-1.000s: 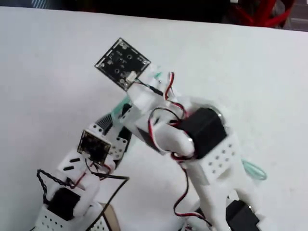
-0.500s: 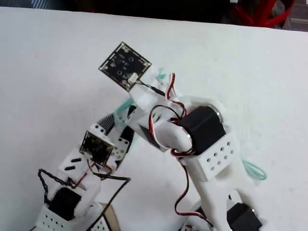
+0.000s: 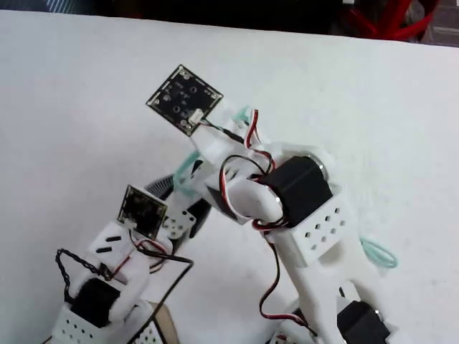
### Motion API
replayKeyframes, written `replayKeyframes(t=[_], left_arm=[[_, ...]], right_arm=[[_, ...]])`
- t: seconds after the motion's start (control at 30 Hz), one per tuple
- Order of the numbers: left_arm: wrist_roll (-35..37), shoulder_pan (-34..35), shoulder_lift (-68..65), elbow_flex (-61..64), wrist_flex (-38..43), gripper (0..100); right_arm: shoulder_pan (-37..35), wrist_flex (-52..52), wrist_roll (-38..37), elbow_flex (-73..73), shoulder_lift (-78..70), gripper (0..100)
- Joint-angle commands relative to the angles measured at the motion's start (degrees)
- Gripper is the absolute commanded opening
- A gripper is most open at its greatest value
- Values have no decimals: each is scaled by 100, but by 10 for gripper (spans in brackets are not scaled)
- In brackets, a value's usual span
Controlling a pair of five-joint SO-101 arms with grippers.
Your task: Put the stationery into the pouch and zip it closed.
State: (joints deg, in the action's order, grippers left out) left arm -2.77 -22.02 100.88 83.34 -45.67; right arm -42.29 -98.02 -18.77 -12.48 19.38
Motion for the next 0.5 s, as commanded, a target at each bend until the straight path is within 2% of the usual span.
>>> replayKeyframes(t=[0.0,0.17,0.37,0.47], left_arm=[[-53,-180,31,-273,-18,215],[-62,-251,31,-273,-18,215],[-62,-303,40,-264,-9,215],[-62,-374,40,-255,-9,214]], right_arm=[[242,-31,-290,158,-110,245],[822,-4,-668,624,-514,245],[1305,13,-686,114,-435,242],[1349,31,-1292,53,-303,149]])
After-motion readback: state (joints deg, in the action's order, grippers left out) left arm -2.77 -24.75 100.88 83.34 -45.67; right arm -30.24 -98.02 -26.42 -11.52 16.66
